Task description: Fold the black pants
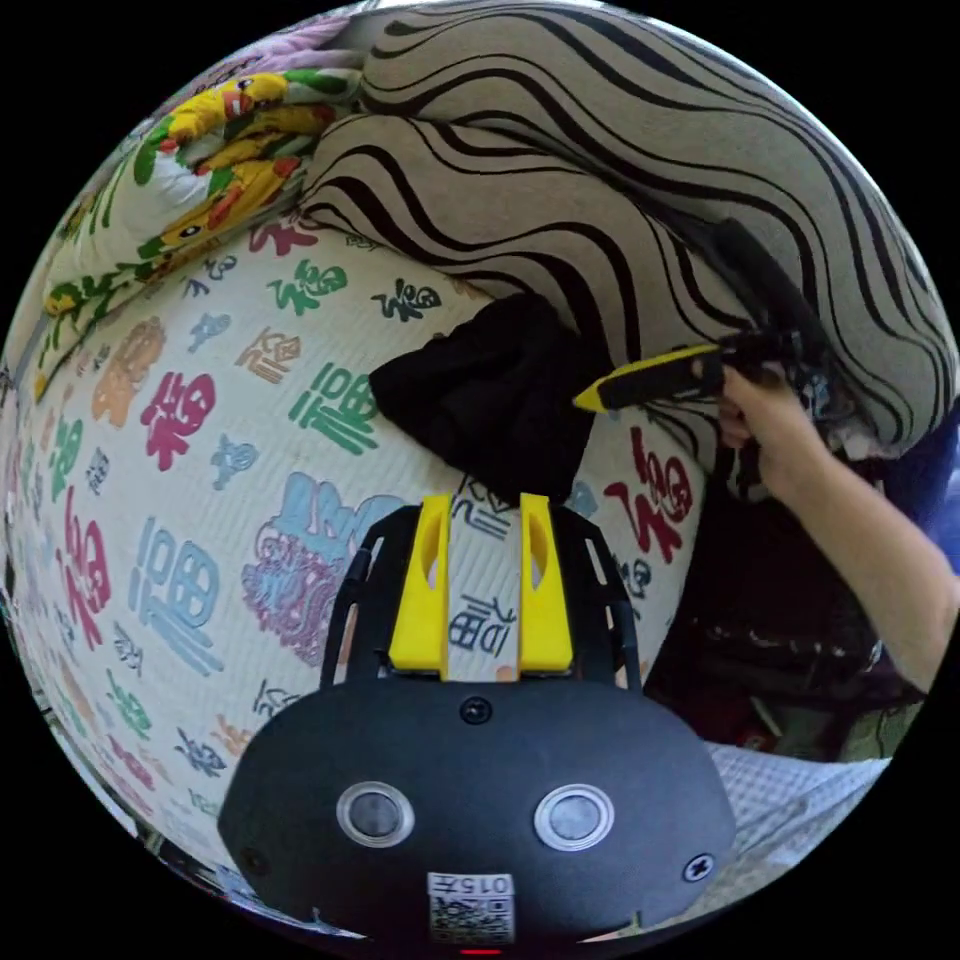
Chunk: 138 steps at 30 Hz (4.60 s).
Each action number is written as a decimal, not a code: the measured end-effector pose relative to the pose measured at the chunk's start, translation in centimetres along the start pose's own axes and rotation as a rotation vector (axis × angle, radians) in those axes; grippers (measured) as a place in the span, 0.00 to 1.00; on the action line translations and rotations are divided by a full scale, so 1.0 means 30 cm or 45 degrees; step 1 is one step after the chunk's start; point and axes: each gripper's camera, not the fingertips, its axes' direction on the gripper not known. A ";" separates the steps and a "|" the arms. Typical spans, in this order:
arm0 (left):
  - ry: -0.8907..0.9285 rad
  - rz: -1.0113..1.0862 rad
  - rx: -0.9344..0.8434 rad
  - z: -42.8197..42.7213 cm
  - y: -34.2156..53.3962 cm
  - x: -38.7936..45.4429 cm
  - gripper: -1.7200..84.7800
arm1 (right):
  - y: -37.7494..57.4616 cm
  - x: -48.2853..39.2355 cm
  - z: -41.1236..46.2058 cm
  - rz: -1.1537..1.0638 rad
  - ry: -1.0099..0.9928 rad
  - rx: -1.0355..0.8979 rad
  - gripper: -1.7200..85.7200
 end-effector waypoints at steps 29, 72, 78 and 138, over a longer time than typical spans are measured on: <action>0.585 -0.263 0.968 -1.277 0.992 -0.371 0.01 | 0.339 -0.264 0.064 -0.955 -1.567 0.003 0.07; 0.475 -0.683 0.166 -0.286 1.036 -0.655 0.03 | 0.880 0.524 0.565 -0.260 -0.736 -0.110 0.03; 1.012 -0.840 0.479 -0.345 1.053 -0.846 0.21 | 1.110 0.382 0.335 -0.683 -0.561 -0.049 0.03; 0.372 -0.802 0.009 -0.171 1.531 -1.611 0.05 | 1.861 -1.212 0.621 -0.732 -0.622 -0.508 0.08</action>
